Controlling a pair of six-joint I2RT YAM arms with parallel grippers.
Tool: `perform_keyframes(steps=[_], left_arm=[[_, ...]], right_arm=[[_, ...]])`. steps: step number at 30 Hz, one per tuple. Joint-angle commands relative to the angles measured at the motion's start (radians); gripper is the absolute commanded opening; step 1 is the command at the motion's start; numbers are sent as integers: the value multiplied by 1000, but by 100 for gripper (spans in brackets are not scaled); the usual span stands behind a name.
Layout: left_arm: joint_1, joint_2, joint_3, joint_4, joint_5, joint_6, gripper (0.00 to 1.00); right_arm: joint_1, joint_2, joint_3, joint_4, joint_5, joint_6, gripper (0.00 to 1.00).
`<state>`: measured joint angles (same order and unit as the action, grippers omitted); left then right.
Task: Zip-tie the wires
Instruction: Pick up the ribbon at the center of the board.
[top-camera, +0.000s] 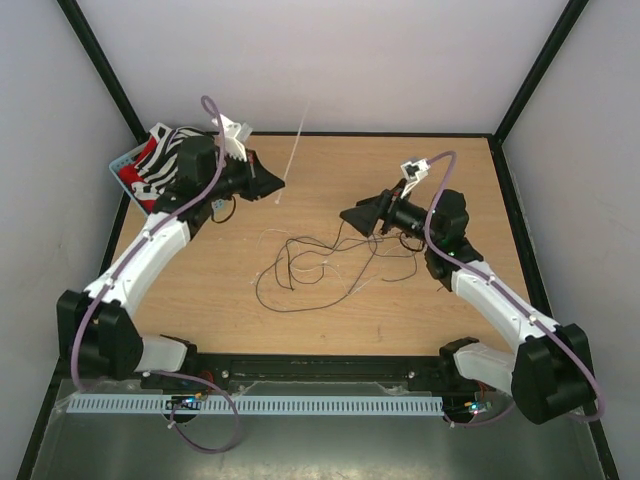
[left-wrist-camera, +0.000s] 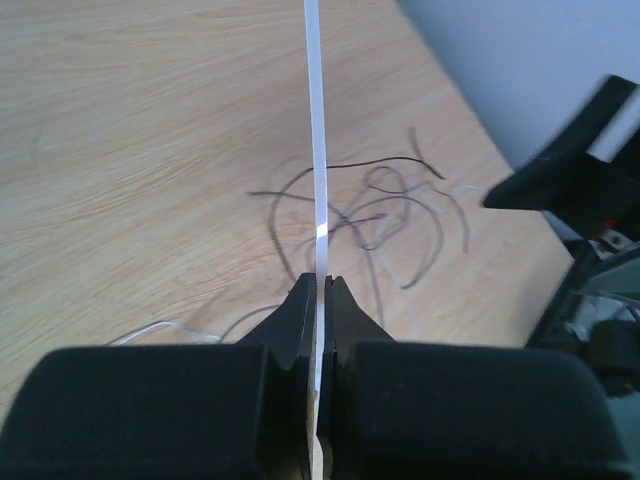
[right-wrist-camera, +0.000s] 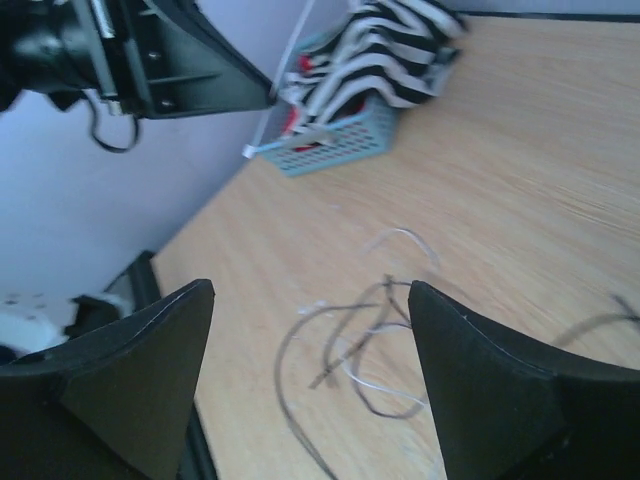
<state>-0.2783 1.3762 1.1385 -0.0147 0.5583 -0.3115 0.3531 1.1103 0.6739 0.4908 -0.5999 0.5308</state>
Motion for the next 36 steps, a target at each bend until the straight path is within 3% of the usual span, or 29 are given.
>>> perform_keyframes(steps=[1,12,36], left_arm=[[-33,-118,-56,131,123,-52,0],[-137,-296,-157,193,64,-108,0],[-255,-297,-161,215,-10,-104,0]], right_arm=[[59,39,7,299,-160,196,88],[201,106,42,468,-103,322,79],[296,197,99,495,-17,321,47]])
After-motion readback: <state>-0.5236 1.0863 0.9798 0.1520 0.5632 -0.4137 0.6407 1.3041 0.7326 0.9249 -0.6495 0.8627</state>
